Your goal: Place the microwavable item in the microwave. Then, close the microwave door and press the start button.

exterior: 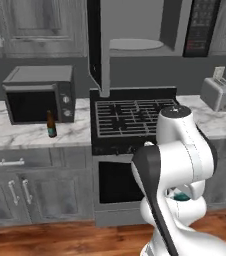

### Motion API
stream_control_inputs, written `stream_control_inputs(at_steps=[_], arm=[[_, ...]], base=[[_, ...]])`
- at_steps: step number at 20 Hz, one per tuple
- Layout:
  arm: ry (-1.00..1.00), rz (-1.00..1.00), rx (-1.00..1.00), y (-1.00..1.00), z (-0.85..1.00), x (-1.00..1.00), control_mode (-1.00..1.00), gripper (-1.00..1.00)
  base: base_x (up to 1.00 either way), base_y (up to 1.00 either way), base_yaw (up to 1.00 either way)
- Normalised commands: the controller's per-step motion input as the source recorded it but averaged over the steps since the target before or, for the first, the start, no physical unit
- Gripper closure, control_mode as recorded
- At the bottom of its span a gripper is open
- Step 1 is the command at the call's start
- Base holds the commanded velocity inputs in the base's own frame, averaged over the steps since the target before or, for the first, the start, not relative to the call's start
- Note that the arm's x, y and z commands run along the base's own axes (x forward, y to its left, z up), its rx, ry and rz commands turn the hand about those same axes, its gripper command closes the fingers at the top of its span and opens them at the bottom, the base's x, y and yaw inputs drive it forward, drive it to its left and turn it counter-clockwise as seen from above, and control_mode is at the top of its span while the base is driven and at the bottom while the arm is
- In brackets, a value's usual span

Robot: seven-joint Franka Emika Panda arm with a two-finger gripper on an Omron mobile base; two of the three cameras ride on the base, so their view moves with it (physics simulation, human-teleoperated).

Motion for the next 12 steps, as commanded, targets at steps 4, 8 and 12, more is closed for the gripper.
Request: stream_control_inputs(at_steps=[4, 8, 12], arm=[[0.0, 0.0, 0.0, 0.0, 0.0, 0.0, 1.0, 1.0], [0.0, 0.0, 0.0, 0.0, 0.0, 0.0, 1.0, 1.0], [0.0, 0.0, 0.0, 0.0, 0.0, 0.0, 1.0, 1.0]], base=[[0.22, -0.89, 0.03], [0.46, -0.69, 0.07], [0.71, -0.35, 0.12]])
